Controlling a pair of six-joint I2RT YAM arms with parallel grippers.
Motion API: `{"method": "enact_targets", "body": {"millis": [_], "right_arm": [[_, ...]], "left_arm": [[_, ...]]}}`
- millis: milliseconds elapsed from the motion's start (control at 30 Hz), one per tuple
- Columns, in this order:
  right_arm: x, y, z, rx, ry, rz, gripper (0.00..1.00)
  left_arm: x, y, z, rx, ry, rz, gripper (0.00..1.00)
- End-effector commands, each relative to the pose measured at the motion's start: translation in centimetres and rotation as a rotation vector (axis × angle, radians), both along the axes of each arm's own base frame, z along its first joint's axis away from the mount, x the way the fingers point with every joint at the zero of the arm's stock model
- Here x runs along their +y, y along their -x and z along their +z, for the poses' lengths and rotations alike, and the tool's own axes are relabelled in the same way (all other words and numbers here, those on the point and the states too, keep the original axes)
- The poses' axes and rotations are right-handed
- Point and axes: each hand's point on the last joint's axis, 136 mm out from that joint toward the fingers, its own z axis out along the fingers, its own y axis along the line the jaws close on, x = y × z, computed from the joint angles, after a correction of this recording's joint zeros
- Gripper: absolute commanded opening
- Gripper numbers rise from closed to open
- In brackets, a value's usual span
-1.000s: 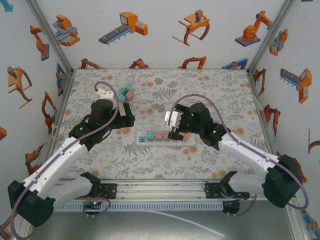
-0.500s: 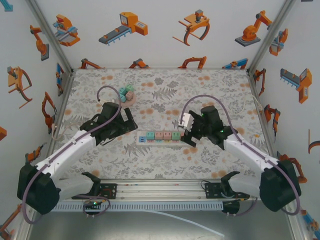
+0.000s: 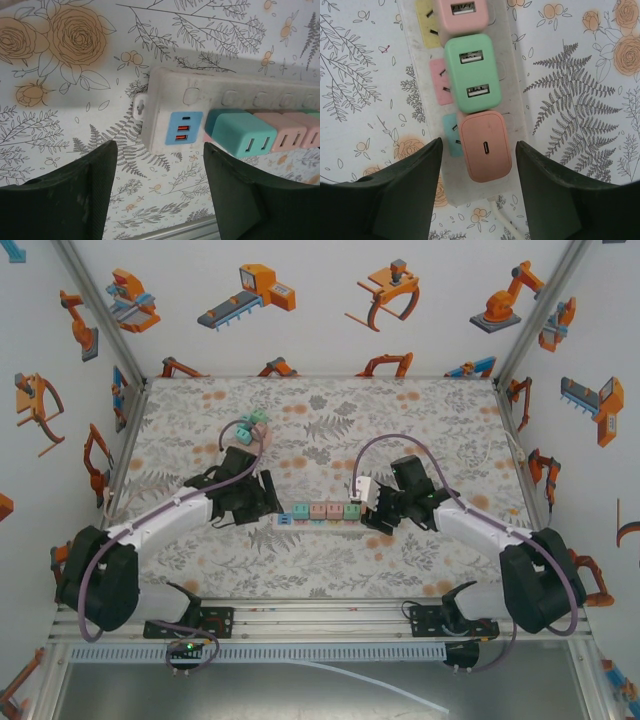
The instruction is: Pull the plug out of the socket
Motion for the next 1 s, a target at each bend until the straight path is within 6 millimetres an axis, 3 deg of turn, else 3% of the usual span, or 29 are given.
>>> {"method": "enact_targets", "body": {"millis": [0,100,400,967], "right_arm": [[0.8,-0.9,1.6,-0.043,-0.025,0.037,0.55],[0.9,-0.9,1.8,-0.040,-0.023,0.049,0.54],[1.3,-0.7,1.9,-0.015,-0.028,0.079,0.47],[1.9,-0.1,2.9,0.025,-0.037,0.145,0.24]], "left_arm": [[-0.7,0.1,-0.9,0.021,0.012,-0.032,0.61],[-1.8,0.1,-1.5,0.036,0.023,-0.081,0.58],[-2.6,0.2,-3.7,0.114,-0.023,-0.110,0.48],[0.1,1.2,-6.4,0.219,-0.189,-0.005,0.36]]}}
